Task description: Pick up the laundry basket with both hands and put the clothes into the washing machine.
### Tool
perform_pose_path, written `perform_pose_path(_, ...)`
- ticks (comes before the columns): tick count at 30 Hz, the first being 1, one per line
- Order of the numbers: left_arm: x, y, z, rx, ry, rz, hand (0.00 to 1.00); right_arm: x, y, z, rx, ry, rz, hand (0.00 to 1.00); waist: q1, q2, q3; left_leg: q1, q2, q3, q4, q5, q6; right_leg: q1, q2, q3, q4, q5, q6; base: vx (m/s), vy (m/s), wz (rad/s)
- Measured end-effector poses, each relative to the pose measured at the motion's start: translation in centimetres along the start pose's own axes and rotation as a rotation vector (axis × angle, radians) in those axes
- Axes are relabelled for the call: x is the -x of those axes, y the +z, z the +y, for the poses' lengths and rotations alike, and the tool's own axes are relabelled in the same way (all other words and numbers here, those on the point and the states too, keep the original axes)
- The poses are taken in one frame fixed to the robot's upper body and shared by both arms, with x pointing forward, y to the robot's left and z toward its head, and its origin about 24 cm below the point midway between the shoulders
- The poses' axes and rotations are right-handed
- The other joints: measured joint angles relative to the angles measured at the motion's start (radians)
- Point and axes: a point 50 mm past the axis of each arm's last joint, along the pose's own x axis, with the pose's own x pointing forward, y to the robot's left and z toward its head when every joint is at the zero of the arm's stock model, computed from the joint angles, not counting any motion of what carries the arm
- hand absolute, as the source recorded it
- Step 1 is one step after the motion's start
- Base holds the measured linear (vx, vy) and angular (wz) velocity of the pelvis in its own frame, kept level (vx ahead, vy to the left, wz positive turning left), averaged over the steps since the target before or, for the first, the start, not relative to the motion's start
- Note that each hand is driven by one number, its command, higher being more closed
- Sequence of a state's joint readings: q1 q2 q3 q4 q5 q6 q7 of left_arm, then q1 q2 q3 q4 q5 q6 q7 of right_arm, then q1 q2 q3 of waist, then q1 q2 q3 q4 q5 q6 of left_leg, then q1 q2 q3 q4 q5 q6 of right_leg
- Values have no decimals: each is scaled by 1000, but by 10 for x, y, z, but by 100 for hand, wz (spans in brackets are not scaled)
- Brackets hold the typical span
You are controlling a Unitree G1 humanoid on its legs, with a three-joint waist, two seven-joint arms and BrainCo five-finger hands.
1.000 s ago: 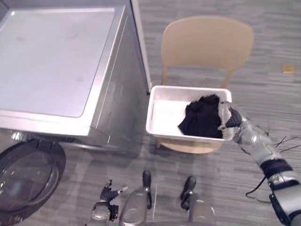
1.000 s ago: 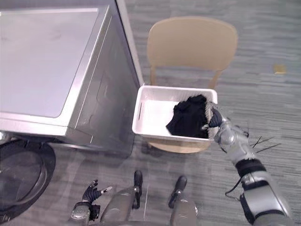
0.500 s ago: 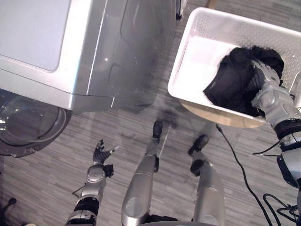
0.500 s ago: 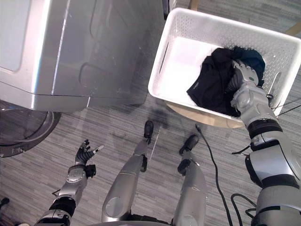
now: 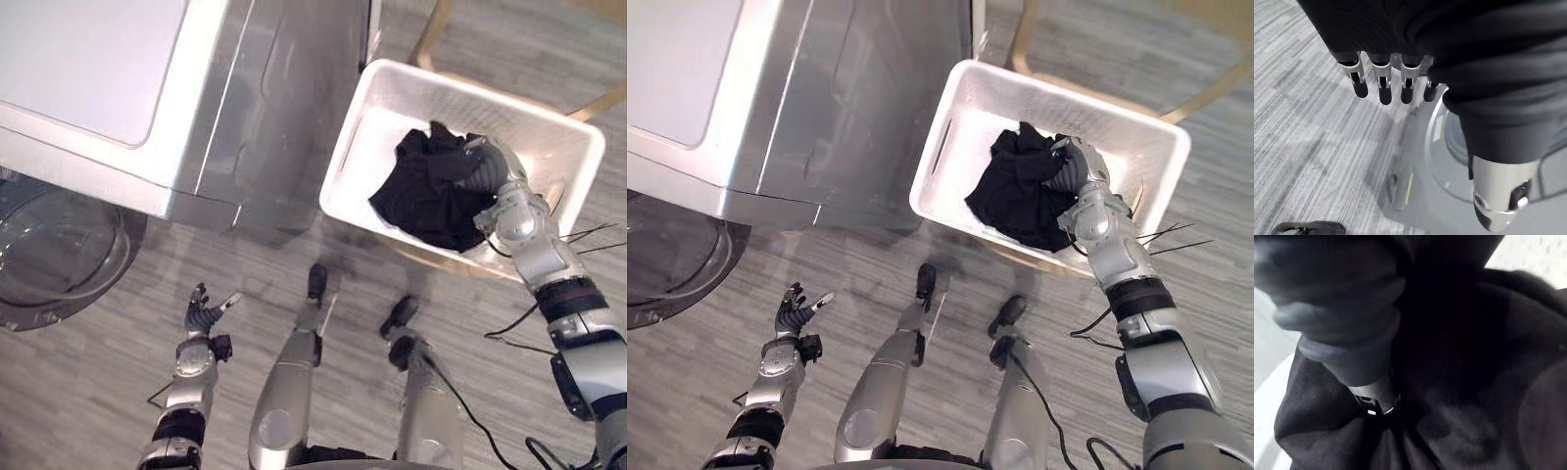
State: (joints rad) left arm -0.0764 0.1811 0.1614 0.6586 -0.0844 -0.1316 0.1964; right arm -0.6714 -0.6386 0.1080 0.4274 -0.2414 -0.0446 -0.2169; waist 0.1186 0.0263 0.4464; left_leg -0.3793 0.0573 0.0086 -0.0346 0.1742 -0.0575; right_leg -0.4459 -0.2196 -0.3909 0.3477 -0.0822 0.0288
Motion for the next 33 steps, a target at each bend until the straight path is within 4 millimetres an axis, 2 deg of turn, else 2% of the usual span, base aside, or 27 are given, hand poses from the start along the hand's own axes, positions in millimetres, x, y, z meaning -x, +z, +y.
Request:
perform_pose_path(3, 12, -24, 9, -42, 8, 81, 0, 13, -2, -4, -106, -49, -1, 100, -17, -38, -48, 74, 7, 26, -37, -2, 3, 63, 26, 27, -48, 3, 13, -1, -4, -22)
perform_pose_path(5, 20, -41, 12, -59, -4, 148, 0, 24, -1, -2, -169, -63, -8, 100, -26, -55, -93, 120, 10, 38, -55, -4, 4, 101, 36, 38, -72, 7, 19, 52, -8, -19)
perform_pose_path(7, 28, -55, 12, -76, -10, 200, 0, 39, 0, 2, -249, -76, -16, 100, -28, -60, -137, 162, 13, 49, -58, -17, 5, 148, 44, 44, -100, 11, 24, 96, -1, -18)
perform_pose_path(10, 45, -77, 10, -99, -57, 275, 0, 69, 1, 28, -476, -39, 14, 100, -37, -57, -233, 235, 13, 72, -58, -43, 6, 226, 52, 63, -148, 21, 34, 123, 7, -20)
perform_pose_path(12, 50, -82, 8, -103, -70, 293, 0, 83, 3, 41, -587, -12, 39, 100, -46, -52, -254, 270, 13, 77, -58, -53, 7, 268, 55, 67, -170, 26, 39, 96, 5, -17)
perform_pose_path(13, 55, -88, 8, -119, -88, 310, 0, 96, 6, 55, -697, 18, 67, 100, -48, -50, -268, 305, 14, 84, -58, -66, 5, 297, 57, 80, -178, 27, 40, 71, 13, -23)
perform_pose_path(15, 59, -92, 6, -123, -104, 327, 0, 108, 7, 69, -780, 55, 99, 100, -48, -52, -285, 329, 13, 104, -58, -73, 6, 305, 55, 101, -168, 27, 41, 49, 16, -30)
perform_pose_path(18, 57, -89, 1, -113, -118, 315, 0, 120, 3, 78, -829, 98, 133, 100, -54, -52, -285, 343, 3, 94, -40, -75, 9, 281, 28, 117, -64, 14, 54, -12, 21, 9)
perform_pose_path(20, 53, -82, -2, -107, -124, 288, 0, 125, 2, 79, -831, 111, 140, 100, -56, -53, -285, 330, -6, 71, -16, -83, 22, 285, 18, 158, -13, -15, 98, -69, 9, 57)
perform_pose_path(22, 46, -63, -3, -94, -133, 201, 0, 125, 5, 78, -839, 107, 124, 100, -63, -58, -288, 310, -12, 9, -3, -73, 26, 272, 9, 230, 265, -153, 106, -108, -105, 102)
perform_pose_path(23, 45, -55, -3, -89, -131, 165, 0, 124, 7, 77, -836, 105, 118, 100, -56, -70, -295, 289, -20, -14, 16, -65, 16, 290, 9, 244, 335, -183, 121, -66, -177, 99)
perform_pose_path(24, 42, -45, -3, -84, -131, 120, 0, 122, 10, 76, -828, 104, 99, 100, -42, -88, -306, 254, -31, -30, 42, -59, 8, 310, 10, 265, 352, -206, 125, -73, -186, 64)
perform_pose_path(25, 41, -39, -2, -81, -127, 92, 0, 119, 14, 73, -826, 100, 76, 100, -36, -93, -310, 221, -37, -37, 68, -56, 3, 321, 18, 282, 311, -237, 120, -216, -229, 44)
perform_pose_path(27, 44, -27, -12, -37, -142, 35, 0, 104, 26, 65, -796, 85, 0, 100, 8, -46, -309, 141, 2, -31, 105, -33, -16, 350, 93, 282, 131, -263, 90, -273, -207, 5)
perform_pose_path(28, 47, -21, -19, -5, -156, 6, 0, 98, 32, 64, -793, 83, -33, 100, 22, -9, -303, 101, 39, -40, 124, -21, -33, 377, 150, 271, 30, -251, 17, -274, -152, 1)
perform_pose_path(29, 51, -17, -26, 14, -177, -13, 0, 96, 34, 64, -788, 87, -47, 100, 21, 33, -292, 73, 79, -70, 139, 4, -50, 390, 197, 249, -9, -217, -15, -282, -154, 17)
perform_pose_path(31, 53, -2, -30, 22, -198, -79, 0, 95, 32, 70, -776, 119, -34, 100, 23, 50, -281, 68, 102, -81, 112, 67, -61, 388, 229, 223, -20, -199, -43, -320, -117, 51)
perform_pose_path(32, 55, 12, -34, 29, -218, -140, 0, 96, 28, 71, -757, 133, -19, 100, 8, 63, -276, 85, 105, -87, 20, 163, -116, 385, 231, 164, -21, -192, -79, -423, -91, 91)
perform_pose_path(33, 58, 22, -36, 34, -234, -187, 0, 95, 25, 69, -739, 136, -20, 100, 1, 61, -274, 89, 87, -58, 42, 67, -159, 374, 213, 129, -16, -192, -98, -354, -43, 89)
